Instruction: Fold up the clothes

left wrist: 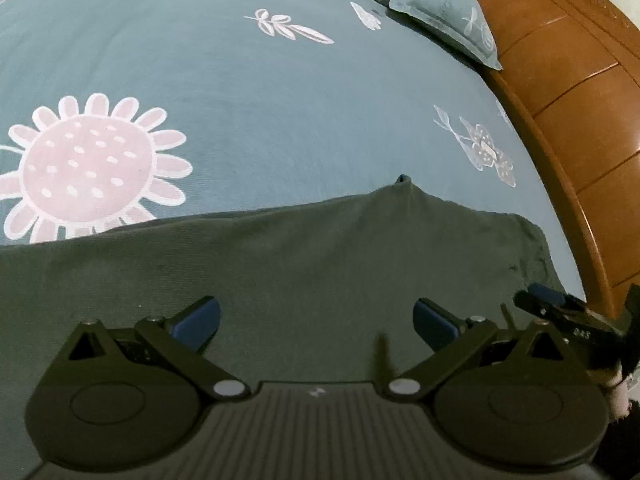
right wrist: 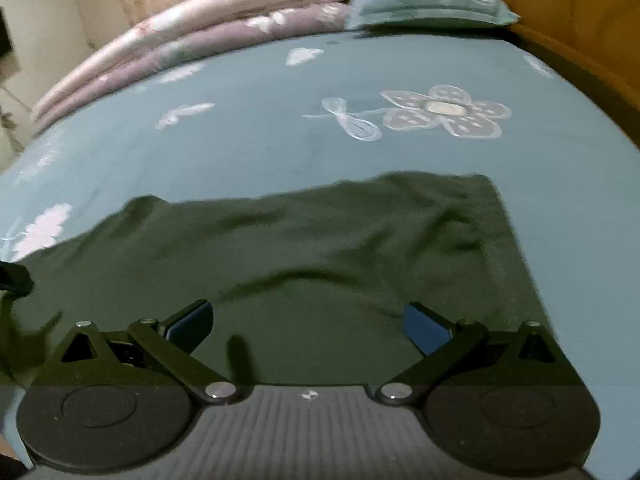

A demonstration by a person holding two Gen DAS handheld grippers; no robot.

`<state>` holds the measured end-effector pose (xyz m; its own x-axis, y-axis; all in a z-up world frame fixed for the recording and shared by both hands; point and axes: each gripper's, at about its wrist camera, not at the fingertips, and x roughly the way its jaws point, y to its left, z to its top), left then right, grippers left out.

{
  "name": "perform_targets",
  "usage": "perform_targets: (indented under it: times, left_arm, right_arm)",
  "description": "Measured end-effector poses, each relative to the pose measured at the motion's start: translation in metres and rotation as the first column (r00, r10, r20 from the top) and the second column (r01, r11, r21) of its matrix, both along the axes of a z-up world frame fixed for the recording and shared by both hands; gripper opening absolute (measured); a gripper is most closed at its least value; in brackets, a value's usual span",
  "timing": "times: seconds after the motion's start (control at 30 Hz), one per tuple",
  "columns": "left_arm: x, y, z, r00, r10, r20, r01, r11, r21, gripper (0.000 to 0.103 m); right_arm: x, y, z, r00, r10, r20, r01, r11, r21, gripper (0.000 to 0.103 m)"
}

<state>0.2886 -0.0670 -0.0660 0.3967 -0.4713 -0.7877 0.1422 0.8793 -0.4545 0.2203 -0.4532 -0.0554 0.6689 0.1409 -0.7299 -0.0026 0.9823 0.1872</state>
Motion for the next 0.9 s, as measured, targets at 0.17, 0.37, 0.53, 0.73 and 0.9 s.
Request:
perform_targets:
  times: [0.17,0.37,0.53,0.73,0.9]
  left_arm:
    - [0.0,-0.003,0.0,1.0,-0.012,0.006,0.011,1.0,0.011,0.102]
    - [0.001,-0.005,0.0,1.0,-0.014,0.007,0.014,1.0,0.015,0.102]
    - [-0.003,-0.009,0.005,1.0,-0.014,0.026,0.013,0.999,0.049,0.102]
    - [-0.011,-0.018,0.017,0.996,-0.052,0.066,0.043,0.991,0.124,0.102]
    - [-0.036,-0.036,0.02,0.969,-0.227,0.097,0.198,0.949,0.247,0.102]
  right_arm:
    - [-0.022,0.002,0.001,1.0,0.006,0.006,-0.006,1.0,0.012,0.103]
    - [-0.041,0.012,0.0,0.999,0.028,-0.025,-0.03,0.996,-0.087,0.103]
    - [-0.043,0.023,0.005,0.998,0.053,0.025,-0.052,0.998,-0.042,0.103]
    - [-0.037,0.044,-0.013,0.997,0.076,-0.032,-0.08,0.986,-0.144,0.103]
    - [-0.035,0.052,-0.016,0.995,0.086,-0.058,-0.096,0.975,-0.202,0.103]
